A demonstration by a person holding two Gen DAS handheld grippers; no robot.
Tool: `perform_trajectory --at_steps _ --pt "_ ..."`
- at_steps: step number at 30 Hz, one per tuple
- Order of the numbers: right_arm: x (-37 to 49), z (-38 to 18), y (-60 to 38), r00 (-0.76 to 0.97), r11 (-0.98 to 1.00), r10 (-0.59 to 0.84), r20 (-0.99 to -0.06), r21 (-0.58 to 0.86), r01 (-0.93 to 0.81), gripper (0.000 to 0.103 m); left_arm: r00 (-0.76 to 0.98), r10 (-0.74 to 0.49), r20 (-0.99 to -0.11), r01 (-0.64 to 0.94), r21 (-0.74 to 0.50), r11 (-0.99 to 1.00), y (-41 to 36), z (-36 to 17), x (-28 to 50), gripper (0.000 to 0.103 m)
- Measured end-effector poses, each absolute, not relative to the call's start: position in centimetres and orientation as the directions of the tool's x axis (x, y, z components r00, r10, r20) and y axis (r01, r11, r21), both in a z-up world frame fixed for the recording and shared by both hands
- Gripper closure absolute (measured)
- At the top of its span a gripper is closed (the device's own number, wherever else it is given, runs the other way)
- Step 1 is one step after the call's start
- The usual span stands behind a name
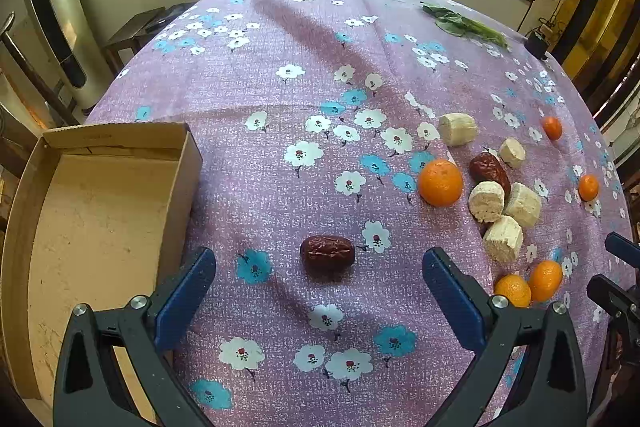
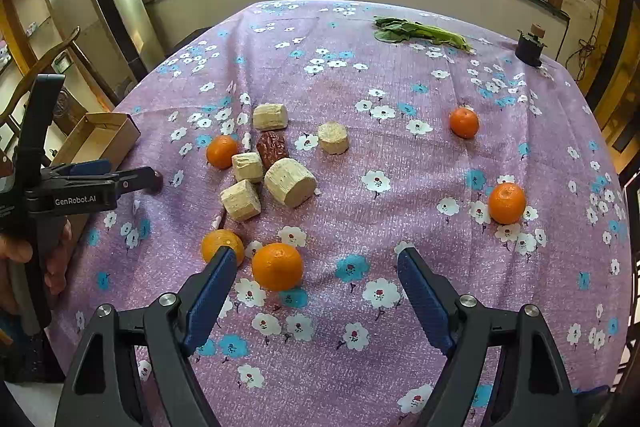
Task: Organize fruits
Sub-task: 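Move left tool toward the red date while right tool approaches a mandarin orange, then close left tool on the red date while right tool grasps the mandarin orange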
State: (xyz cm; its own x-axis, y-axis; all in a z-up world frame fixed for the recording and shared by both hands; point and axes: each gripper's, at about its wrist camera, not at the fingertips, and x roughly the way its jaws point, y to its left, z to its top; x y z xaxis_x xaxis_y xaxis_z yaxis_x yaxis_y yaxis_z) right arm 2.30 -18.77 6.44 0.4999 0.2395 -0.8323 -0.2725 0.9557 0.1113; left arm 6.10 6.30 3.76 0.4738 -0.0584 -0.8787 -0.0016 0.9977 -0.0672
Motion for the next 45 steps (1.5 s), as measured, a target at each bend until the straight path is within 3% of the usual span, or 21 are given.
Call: perform_trajectory --at_steps 19,27,30,35,37,45 --pt "3.3 5.3 -18.9 0.467 0.954 0.241 -0.851 0.120 -0.275 0.017 0.455 -0.050 -0.889 0.025 -0.044 0.999 6.2 2.8 7.0 0.001" --pt "3.6 4.9 -18.8 0.457 0.952 0.246 -0.855 0.123 -0.281 0.017 0.433 -0.058 -0.900 0.035 -0.047 0.998 6.4 2.0 7.2 0.015" --pt "3.7 4.8 -18.8 0.450 0.950 0.248 -0.858 0.125 -0.286 0.019 0.426 -0.061 -0.903 0.039 -0.049 0.998 6.4 1.7 7.4 0.024" --pt "3.7 4.4 -18.5 0.425 0.942 0.264 -0.866 0.138 -0.304 0.030 0.417 -0.066 -0.907 0.061 -0.044 0.997 6.1 1.4 7.6 0.062" --pt "3.7 4.2 -18.4 0.414 0.939 0.270 -0.869 0.142 -0.313 0.036 0.415 -0.069 -0.907 0.066 -0.046 0.997 6.0 1.6 7.6 0.071" --pt "3.7 3.5 -17.7 0.379 0.925 0.286 -0.880 0.151 -0.349 0.038 0.427 -0.098 -0.899 0.063 -0.079 0.995 5.7 2.9 7.2 0.071"
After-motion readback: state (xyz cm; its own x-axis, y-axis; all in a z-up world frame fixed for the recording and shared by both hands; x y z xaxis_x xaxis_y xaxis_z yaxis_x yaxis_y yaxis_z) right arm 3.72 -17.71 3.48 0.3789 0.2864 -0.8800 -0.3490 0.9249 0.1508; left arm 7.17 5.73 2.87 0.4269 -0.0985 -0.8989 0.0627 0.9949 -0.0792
